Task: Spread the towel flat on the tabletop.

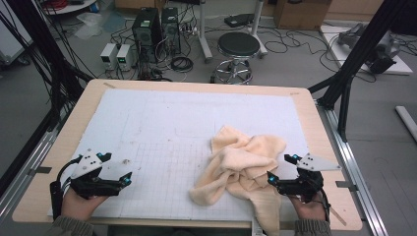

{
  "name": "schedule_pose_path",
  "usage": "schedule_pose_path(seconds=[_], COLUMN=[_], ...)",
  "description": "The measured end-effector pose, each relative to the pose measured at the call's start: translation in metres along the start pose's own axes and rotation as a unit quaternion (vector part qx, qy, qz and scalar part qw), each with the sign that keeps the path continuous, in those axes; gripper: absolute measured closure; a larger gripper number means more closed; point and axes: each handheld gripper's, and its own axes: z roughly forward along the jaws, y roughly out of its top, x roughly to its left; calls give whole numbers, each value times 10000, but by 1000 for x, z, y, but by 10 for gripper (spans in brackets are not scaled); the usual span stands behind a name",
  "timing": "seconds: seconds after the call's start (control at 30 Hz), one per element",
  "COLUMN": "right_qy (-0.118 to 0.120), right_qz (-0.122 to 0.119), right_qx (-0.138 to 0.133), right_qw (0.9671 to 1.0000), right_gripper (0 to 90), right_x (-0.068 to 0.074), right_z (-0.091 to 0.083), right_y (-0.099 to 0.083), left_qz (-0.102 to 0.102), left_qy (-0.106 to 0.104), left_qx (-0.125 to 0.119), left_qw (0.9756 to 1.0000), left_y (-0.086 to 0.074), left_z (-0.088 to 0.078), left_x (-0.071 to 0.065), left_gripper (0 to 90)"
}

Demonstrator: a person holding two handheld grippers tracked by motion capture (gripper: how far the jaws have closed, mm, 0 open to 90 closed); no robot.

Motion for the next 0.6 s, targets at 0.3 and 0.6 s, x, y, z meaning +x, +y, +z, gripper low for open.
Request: schedule_pose_path(seconds=[0.3,0.6], right_qy=[29,51], right_qz=[3,-10], right_qx=[-4,-66], right_qw=[10000,10000], right_gripper=[108,108], right_x=[0,3], right_z=[-1,-3], right_y=[-1,1], left_qz=[14,43], left_qy=[15,-19], left_qx=[-6,-15], left_qw=[10000,10000], left_y=[1,-1], left_z=[0,-3], left_x=[-1,-2], left_gripper=[59,60])
